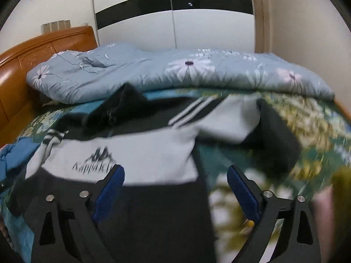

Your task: Fold clothes

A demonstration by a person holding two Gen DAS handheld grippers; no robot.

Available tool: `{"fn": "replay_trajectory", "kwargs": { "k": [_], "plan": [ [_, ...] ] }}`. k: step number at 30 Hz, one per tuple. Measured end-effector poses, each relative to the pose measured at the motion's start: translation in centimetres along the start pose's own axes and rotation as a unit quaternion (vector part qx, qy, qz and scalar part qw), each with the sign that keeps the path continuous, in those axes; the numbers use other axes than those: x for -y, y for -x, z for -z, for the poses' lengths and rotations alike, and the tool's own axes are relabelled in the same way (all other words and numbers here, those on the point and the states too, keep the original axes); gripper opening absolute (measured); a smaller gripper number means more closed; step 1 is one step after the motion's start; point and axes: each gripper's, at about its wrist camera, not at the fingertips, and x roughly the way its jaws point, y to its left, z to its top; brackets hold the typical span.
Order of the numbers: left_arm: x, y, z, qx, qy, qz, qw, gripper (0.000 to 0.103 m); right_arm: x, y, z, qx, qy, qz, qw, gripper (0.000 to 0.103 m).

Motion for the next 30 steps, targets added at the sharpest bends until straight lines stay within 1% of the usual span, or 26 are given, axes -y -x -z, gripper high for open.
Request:
{"fn": "replay_trajectory", "kwargs": {
  "k": [4, 6, 8, 12, 15, 16, 17, 18, 19, 20, 21, 22, 25, 26, 27, 30],
  "plan": [
    [-1.0, -0.3, 1.9, -0.037, -0.039, -0.054, 0.9971, 0.083, -0.9, -0.8, 2.3, -0.016, -0.036, -0.026, 0.999, 0.1],
    [-1.3, -0.9, 2.9, -0.06, -0.057, -0.078, 0.9935, 0.083, -1.6, -1.4, 2.8, -0.029, -0.034, -0.032, 0.998, 0.1],
    [-1.3, -1.4, 3.6, -0.072, -0.074, -0.092, 0.9904, 0.083, -2.4, -1.9, 3.3, -0.043, -0.027, -0.037, 0.998, 0.1],
    [0.1, -2.0, 4.6, -0.087, -0.147, -0.125, 0.9774, 0.083, -3.1, -2.4, 4.9, -0.06, -0.03, -0.052, 0.996, 0.1],
    [0.7, -2.2, 5.3, -0.086, -0.187, -0.139, 0.9687, 0.082, -3.3, -2.6, 6.0, -0.067, -0.037, -0.045, 0.996, 0.1],
    [0.9, -2.3, 5.5, -0.085, -0.2, -0.144, 0.9654, 0.08, -3.4, -2.6, 6.0, -0.065, -0.034, -0.041, 0.996, 0.1],
    [0.8, -2.2, 5.5, -0.084, -0.2, -0.143, 0.9656, 0.077, -3.4, -2.6, 6.0, -0.065, -0.035, -0.04, 0.996, 0.1],
    [0.5, -2.2, 5.4, -0.083, -0.195, -0.139, 0.9673, 0.069, -3.4, -2.6, 5.9, -0.066, -0.037, -0.039, 0.996, 0.101],
    [0.2, -2.1, 5.3, -0.08, -0.191, -0.142, 0.9679, 0.056, -3.4, -2.7, 5.9, -0.067, -0.039, -0.039, 0.996, 0.1],
    [-0.1, -2.1, 5.1, -0.078, -0.188, -0.148, 0.9679, 0.045, -3.3, -2.7, 5.9, -0.069, -0.04, -0.038, 0.996, 0.1],
    [-0.5, -2.1, 4.9, -0.076, -0.181, -0.147, 0.9694, 0.043, -3.4, -2.8, 5.9, -0.069, -0.04, -0.038, 0.996, 0.101],
    [-1.0, -1.9, 4.6, -0.072, -0.169, -0.142, 0.9727, 0.04, -3.4, -2.8, 6.0, -0.068, -0.039, -0.036, 0.996, 0.101],
    [-2.5, -1.1, 3.6, -0.056, -0.128, -0.123, 0.9826, 0.034, -3.6, -2.9, 6.1, -0.07, -0.031, -0.029, 0.997, 0.102],
    [-3.2, -0.7, 2.9, -0.046, -0.11, -0.116, 0.986, 0.032, -3.7, -3.0, 6.1, -0.071, -0.029, -0.028, 0.997, 0.102],
    [-4.0, -0.3, 2.1, -0.034, -0.092, -0.109, 0.9892, 0.031, -3.8, -3.0, 6.1, -0.072, -0.026, -0.024, 0.997, 0.103],
    [-6.4, 1.1, -1.2, 0.004, -0.048, -0.107, 0.9931, 0.03, -4.2, -3.2, 6.2, -0.076, -0.016, -0.013, 0.997, 0.103]
  ]
}}
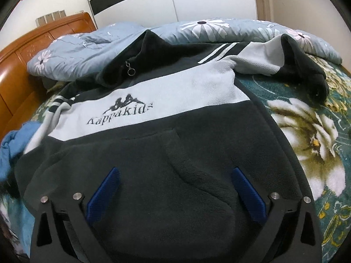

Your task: Fold clothes

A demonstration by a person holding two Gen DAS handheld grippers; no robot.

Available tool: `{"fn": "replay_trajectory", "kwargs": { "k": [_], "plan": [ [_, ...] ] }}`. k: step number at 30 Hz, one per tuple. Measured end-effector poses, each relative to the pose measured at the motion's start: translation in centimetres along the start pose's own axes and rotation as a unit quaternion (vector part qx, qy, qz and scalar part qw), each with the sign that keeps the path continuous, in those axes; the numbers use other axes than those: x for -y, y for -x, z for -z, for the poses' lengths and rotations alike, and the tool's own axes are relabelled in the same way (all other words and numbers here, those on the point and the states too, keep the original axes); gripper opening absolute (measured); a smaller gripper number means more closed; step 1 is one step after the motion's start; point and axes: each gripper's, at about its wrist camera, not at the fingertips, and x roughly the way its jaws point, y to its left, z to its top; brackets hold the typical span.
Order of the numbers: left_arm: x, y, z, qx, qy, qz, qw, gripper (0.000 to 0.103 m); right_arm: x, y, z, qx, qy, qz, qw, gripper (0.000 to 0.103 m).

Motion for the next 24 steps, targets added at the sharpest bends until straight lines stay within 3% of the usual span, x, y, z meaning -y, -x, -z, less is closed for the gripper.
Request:
{"fn": "replay_trajectory", "kwargs": {
  "k": [5, 10, 13, 18, 21, 23, 24],
  "plan": [
    [-5.5, 0.2, -7.6, 0.049, 0.047, -0.025, 0.9974, 0.027, -0.5, -0.2, 0.2, -0.002, 0.01, 0.014, 1.0, 0.103],
    [-10.4, -4.3, -13.6, 0.031, 0.077, -0.073, 0.9939, 0.018, -1.1, -0.6, 0.3, -0.008, 0.027, 0.037, 0.999, 0.103],
    [-13.3, -8.0, -15.0, -0.002, 0.126, -0.069, 0.9897, 0.018, -1.2, -0.6, 0.4, -0.008, 0.027, 0.038, 0.999, 0.103],
    [-14.0, -7.9, -14.0, 0.007, 0.178, -0.016, 0.9839, 0.019, -1.4, -0.7, 0.5, -0.008, 0.029, 0.042, 0.999, 0.103],
    [-11.6, -5.6, -13.6, 0.014, 0.156, 0.005, 0.9876, 0.033, -1.5, -0.7, 0.6, -0.009, 0.029, 0.043, 0.999, 0.103],
    [-9.1, -3.6, -12.9, 0.02, 0.143, 0.058, 0.9878, 0.063, -1.4, -0.6, 0.6, -0.009, 0.027, 0.041, 0.999, 0.103],
    [-7.8, -2.7, -12.4, 0.022, 0.139, 0.095, 0.9855, 0.069, -1.3, -0.6, 0.6, -0.008, 0.026, 0.039, 0.999, 0.103]
  ]
}}
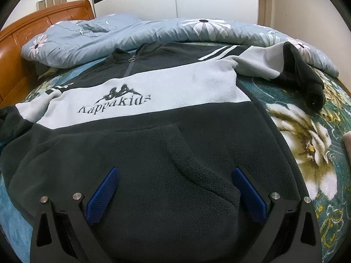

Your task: Fold clothes

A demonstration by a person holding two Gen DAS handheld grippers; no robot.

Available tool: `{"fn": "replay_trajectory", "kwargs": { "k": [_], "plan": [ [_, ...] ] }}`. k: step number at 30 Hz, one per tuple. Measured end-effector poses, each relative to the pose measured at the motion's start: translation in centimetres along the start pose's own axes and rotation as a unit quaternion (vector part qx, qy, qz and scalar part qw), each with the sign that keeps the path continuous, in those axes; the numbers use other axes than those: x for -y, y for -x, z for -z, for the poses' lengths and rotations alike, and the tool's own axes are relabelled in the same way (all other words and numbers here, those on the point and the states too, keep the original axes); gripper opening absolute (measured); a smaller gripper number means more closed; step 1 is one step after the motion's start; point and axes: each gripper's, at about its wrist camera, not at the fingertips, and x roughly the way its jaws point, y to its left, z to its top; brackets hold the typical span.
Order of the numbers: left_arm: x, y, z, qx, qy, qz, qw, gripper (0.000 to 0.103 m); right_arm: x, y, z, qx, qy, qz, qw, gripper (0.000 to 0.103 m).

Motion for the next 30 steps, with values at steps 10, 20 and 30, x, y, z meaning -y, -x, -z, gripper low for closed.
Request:
{"fn": "replay_trajectory", "kwargs": {
  "k": [10, 20, 30],
  "plan": [
    [7.7, -4.5, 14.0, -0.181, 0.04, 0.197, 0.9626, 0.081, 6.0, 5.7, 2.0, 0.033, -0.058, -0.09, 0.994, 0.103],
    [10.7, -6.1, 19.0, -0.238, 0.048, 0.253, 0.9364, 0.082, 14.3, 8.3, 6.9, 0.019, -0.126, -0.05, 0.991, 0.103],
    [9.3, -5.1, 18.5, -0.206, 0.04, 0.221, 0.9523, 0.083, 12.8, 6.0, 5.0, 0.024, -0.128, -0.171, 0.977, 0.103]
  ]
}}
